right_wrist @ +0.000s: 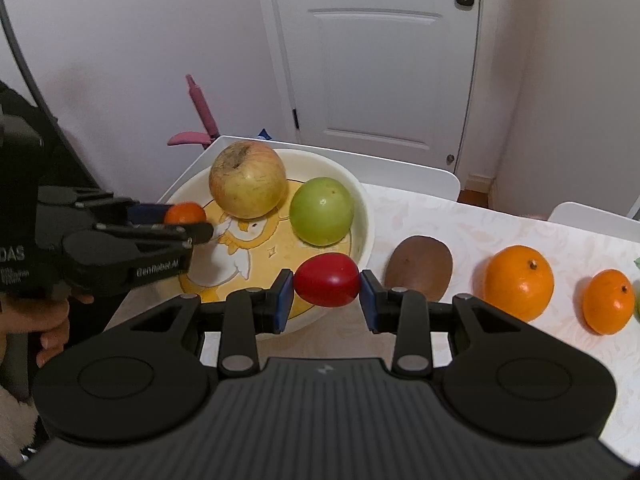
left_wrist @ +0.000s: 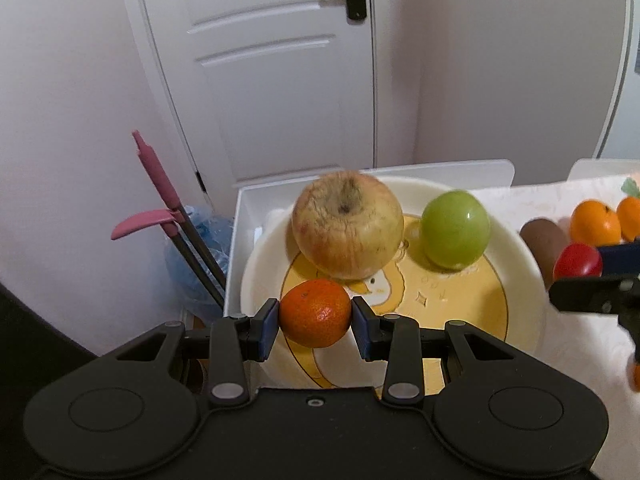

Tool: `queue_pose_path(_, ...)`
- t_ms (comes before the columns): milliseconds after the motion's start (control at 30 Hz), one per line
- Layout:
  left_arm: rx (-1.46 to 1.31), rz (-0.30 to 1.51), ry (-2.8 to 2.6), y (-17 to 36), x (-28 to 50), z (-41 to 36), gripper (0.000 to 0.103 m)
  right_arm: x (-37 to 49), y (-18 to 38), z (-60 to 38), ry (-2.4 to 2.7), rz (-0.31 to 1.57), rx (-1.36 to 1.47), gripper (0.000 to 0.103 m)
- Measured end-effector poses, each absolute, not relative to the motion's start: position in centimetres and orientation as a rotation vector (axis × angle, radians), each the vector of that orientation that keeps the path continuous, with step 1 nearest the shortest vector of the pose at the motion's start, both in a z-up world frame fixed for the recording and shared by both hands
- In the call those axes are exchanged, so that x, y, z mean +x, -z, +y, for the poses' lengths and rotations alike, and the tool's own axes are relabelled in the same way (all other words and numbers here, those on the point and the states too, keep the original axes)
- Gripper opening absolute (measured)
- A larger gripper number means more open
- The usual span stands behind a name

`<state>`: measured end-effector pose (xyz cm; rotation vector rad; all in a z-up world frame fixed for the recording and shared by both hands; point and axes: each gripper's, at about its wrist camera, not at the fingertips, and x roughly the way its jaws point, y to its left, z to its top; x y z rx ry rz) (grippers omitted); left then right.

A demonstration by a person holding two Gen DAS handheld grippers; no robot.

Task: Organize fruits
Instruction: 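Carry the tangerine with the left tool while the right tool carries the tomato to the bowl, then release the tangerine with the left tool while the right tool releases the tomato into the bowl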

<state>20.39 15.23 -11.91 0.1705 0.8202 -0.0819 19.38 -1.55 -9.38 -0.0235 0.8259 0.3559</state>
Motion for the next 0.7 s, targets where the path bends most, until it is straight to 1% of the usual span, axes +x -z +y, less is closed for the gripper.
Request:
queue_pose_path(133,0.188,0.826,0.09,12.3,20.5,14.9,0.043,19.5,9.2,-1.9,-0.345,0.825,-0.011,0.05)
queue_pose_path(167,0.194,0.822,0.089,12.3,20.5,14.8,0.047,19.6,9.2,-2.0,-0.343,0.824,-0.007,0.05)
queue_pose_path(200,0.201,0.816,0.089,12.3,20.4,14.6,0.05,19.7,9.1,-2.1,-0.342,0.824,-0.003,0.05)
queue_pose_path(267,0.207,0.804,0.088,12.1,20.2,14.5,0.066,19.8,9.0,-2.2,-0.341,0.821,0.0,0.05)
queue_pose_path(300,0.206,0.798,0.093,11.9,20.0,14.5,0.069,19.8,8.9,-2.3,-0.342,0.82,0.001,0.05)
queue_pose_path(333,0.207,0.792,0.093,11.8,19.8,14.5,0.077,19.9,8.8,-2.5,-0.345,0.819,0.002,0.05)
queue_pose_path(367,0.208,0.781,0.088,11.5,19.5,14.5,0.081,20.0,8.7,-2.5,-0.348,0.817,0.001,0.05)
queue_pose_path(433,0.198,0.769,0.088,11.1,19.0,14.5,0.082,20.2,8.5,-2.6,-0.358,0.811,-0.009,0.05)
queue_pose_path(500,0.175,0.766,0.086,10.8,18.4,14.6,0.085,20.6,8.3,-2.8,-0.367,0.808,-0.017,0.05)
queue_pose_path(567,0.159,0.762,0.079,10.5,17.8,14.7,0.093,20.9,8.3,-2.8,-0.377,0.808,-0.024,0.05)
queue_pose_path(700,0.136,0.758,0.069,10.2,16.6,14.8,0.095,21.5,8.5,-2.8,-0.4,0.815,-0.037,0.05)
